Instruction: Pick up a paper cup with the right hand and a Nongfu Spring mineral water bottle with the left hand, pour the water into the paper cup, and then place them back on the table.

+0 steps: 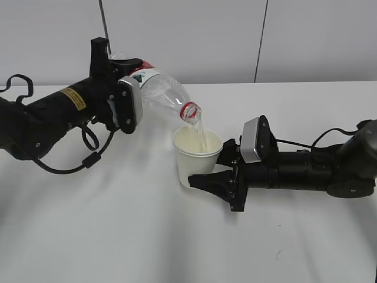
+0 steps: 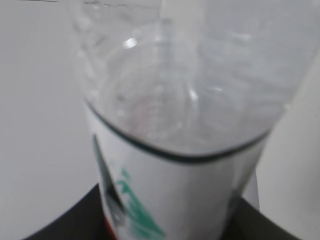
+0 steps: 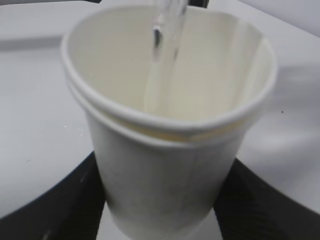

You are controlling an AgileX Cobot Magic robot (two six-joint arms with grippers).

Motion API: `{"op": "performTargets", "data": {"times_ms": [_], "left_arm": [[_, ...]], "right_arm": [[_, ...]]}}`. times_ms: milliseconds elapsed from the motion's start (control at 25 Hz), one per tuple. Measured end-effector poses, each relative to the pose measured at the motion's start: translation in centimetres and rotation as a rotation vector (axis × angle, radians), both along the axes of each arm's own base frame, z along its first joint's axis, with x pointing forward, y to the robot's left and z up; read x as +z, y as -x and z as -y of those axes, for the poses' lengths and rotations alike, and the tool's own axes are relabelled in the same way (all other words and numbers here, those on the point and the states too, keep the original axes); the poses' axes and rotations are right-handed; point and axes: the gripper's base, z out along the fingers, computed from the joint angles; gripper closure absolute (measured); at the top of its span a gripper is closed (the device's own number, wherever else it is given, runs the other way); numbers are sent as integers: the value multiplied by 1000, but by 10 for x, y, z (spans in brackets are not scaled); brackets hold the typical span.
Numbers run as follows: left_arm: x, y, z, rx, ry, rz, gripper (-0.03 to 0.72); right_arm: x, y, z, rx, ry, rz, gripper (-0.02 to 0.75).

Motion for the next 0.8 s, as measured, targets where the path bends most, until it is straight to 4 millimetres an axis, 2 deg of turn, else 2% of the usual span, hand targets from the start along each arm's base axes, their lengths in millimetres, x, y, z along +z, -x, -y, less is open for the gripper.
{"op": "performTargets", "data": {"times_ms": [800], "left_arm": [[3,-1,-2,21,-2,36,407]], "right_arm": [[0,0,0,7,2,5,286]]}}
